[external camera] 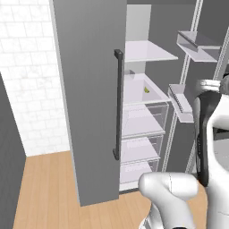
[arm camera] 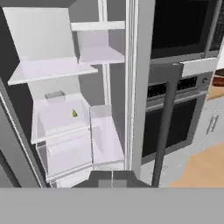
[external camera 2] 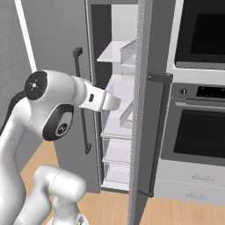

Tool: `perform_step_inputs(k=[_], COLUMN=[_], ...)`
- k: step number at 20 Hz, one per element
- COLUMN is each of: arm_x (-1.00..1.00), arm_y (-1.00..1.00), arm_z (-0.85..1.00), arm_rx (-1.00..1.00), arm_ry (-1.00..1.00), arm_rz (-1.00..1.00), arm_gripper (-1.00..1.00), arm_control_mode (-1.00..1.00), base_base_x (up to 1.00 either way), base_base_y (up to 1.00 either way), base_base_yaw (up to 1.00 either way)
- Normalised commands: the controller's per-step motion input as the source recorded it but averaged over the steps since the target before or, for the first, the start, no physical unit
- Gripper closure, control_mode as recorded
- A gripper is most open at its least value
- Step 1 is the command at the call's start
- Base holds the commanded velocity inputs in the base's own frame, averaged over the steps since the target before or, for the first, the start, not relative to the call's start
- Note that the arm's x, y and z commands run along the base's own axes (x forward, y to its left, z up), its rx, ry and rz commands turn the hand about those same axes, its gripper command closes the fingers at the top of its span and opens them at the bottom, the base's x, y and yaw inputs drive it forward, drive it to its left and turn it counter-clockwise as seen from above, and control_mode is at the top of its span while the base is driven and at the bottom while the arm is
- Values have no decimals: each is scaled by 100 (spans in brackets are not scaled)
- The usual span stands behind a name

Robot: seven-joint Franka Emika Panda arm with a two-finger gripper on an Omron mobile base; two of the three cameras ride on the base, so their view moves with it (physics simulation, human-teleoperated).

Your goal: Grab a lemon wedge from the fridge and one ice cube from the ice bowl, and put them in the glass of lemonade.

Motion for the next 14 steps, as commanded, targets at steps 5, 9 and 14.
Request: perform_step_inputs(k=[5, 9, 14], arm_x=[62, 81, 100], arm_y=[100, 40, -4], arm_z=[-1, 0, -9], arm_rx=[-32, -27, -27], arm_ry=[33, 32, 27], arm_rz=[-29, -21, -15], arm_gripper=[-100, -100, -100], arm_control_mode=[-100, -100, -100], base_base_x=[0, 0, 0], base_base_y=[0, 0, 0], base_base_yaw=[0, 0, 0])
